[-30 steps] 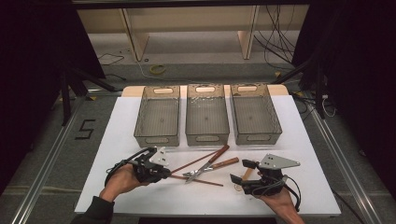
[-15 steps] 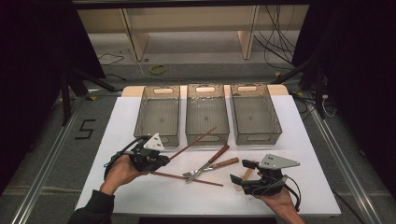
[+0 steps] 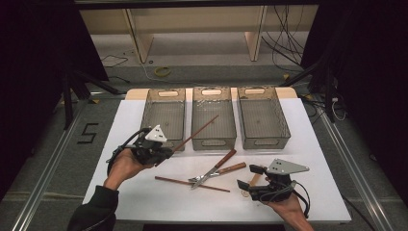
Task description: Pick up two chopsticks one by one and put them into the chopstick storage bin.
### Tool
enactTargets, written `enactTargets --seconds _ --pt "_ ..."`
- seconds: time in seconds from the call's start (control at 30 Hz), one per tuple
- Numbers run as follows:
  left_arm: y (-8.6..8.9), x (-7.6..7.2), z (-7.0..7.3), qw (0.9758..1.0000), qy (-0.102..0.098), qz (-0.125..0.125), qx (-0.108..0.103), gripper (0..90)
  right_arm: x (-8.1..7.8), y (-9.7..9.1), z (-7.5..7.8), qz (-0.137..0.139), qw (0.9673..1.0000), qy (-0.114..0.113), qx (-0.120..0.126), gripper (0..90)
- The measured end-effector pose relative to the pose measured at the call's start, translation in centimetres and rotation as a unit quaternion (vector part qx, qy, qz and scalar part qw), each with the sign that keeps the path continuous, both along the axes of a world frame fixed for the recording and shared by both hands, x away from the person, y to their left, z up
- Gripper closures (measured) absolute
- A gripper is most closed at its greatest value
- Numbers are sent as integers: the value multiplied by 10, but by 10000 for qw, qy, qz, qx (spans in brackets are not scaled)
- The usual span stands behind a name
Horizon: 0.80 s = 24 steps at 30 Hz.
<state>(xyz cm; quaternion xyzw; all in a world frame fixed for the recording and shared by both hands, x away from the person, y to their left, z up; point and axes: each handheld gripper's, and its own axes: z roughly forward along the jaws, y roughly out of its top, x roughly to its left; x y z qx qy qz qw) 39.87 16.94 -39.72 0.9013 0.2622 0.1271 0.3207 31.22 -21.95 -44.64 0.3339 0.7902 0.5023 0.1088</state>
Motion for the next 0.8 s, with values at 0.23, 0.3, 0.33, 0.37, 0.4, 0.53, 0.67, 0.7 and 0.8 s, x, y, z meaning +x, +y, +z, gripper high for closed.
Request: enactTargets --seconds 0.23,0.3,0.33,0.37,0.4,0.53,0.67,0.7,0.8 --pt "7 15 9 9996 -110 215 -164 827 0 0 0 2 10000 7 0 270" --pt "10 19 11 9991 -109 310 -259 827 0 0 0 5 10000 5 -1 270" --pt "12 21 11 9989 -113 355 -276 828 0 0 0 6 10000 9 2 270" --pt "13 24 11 9987 -115 395 -283 828 0 0 0 6 10000 15 3 270" --pt "15 26 11 9985 -111 447 -303 827 0 0 0 4 10000 7 3 270" --pt "21 35 12 9975 -110 566 -398 828 0 0 0 8 10000 17 10 270" --pt "26 43 12 9967 -112 699 -400 827 0 0 -1 0 10000 39 8 270" --pt "27 45 12 9961 -123 759 -430 827 0 0 -1 7 10000 35 2 270" --pt "32 51 12 9946 -92 882 -537 827 0 0 -1 12 10000 33 -2 270"
